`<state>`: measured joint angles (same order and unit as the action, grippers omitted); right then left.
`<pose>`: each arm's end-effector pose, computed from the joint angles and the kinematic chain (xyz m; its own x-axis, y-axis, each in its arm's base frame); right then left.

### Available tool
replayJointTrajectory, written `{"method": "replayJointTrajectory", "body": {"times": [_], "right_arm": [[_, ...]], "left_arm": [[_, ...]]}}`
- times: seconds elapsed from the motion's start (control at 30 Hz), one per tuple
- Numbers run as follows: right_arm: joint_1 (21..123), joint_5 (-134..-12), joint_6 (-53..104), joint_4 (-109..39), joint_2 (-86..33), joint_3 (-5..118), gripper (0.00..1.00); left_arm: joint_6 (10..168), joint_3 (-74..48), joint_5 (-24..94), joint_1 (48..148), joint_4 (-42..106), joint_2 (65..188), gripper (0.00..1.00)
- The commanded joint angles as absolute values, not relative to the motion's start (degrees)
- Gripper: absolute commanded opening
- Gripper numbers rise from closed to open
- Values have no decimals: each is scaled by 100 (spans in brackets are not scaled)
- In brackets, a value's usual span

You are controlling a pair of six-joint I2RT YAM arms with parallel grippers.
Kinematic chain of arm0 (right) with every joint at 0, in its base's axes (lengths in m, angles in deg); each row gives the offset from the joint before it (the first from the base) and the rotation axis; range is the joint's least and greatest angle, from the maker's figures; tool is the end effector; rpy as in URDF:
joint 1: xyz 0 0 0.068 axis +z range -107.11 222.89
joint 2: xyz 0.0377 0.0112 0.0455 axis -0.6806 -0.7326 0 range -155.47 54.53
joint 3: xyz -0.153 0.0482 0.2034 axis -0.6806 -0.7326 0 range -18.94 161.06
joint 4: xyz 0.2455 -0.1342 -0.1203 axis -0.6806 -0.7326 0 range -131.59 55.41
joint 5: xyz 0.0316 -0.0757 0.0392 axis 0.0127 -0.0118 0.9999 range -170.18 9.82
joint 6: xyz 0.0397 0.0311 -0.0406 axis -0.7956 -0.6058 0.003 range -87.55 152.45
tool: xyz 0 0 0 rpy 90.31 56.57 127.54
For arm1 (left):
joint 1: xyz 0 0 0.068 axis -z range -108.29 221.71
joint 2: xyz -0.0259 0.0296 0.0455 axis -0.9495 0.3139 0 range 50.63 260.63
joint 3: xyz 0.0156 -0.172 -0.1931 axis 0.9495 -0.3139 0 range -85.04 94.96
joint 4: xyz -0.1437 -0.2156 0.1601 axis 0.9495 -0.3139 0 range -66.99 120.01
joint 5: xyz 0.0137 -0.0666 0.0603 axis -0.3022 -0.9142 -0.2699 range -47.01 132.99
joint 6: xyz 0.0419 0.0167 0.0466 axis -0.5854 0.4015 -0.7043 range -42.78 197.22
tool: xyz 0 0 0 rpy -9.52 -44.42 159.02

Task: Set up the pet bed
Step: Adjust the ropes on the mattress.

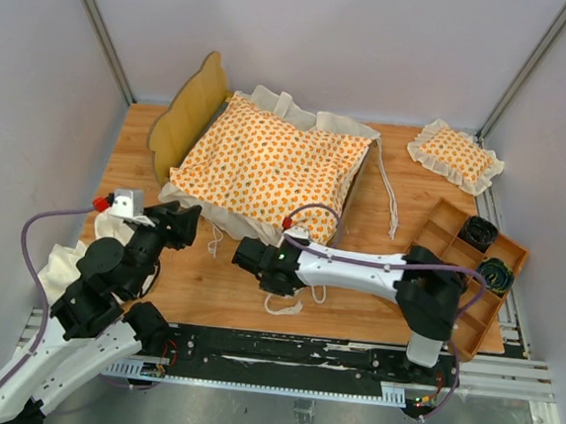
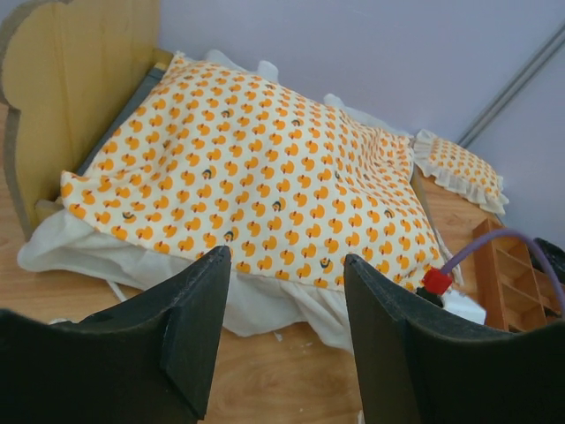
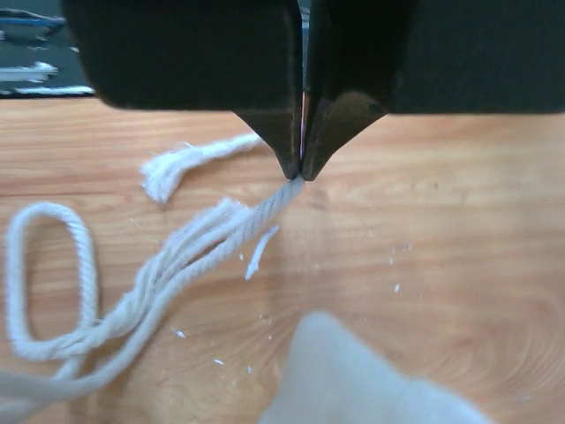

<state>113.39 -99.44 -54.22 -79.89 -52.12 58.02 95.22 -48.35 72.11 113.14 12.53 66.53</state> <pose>0.1511 0.3764 0.1434 -0.8786 0.3422 -0.3332 0.2719 0.9319 0.2401 0.1273 -0.0796 0.3480 -0.0250 -0.3380 -0.9408 0.2167 0.9169 -0.3352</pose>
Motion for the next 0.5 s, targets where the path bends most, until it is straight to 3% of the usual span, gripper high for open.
{"method": "replayJointTrajectory", "body": {"times": [0.0, 0.13, 0.47], "right_arm": [[11538, -10455, -3677, -7527, -4162, 5181, 0], [11549, -10498, -2707, -7486, -3337, 4636, 0], [11540, -12115, -714, -8366, -610, 4377, 0]], "left_arm": [[9263, -5158, 6481, 11319, 1667, 6874, 58], [9074, -5544, 5963, 11319, 2069, 6982, 57], [8758, -5997, 4514, 11319, 3404, 7801, 54]]}}
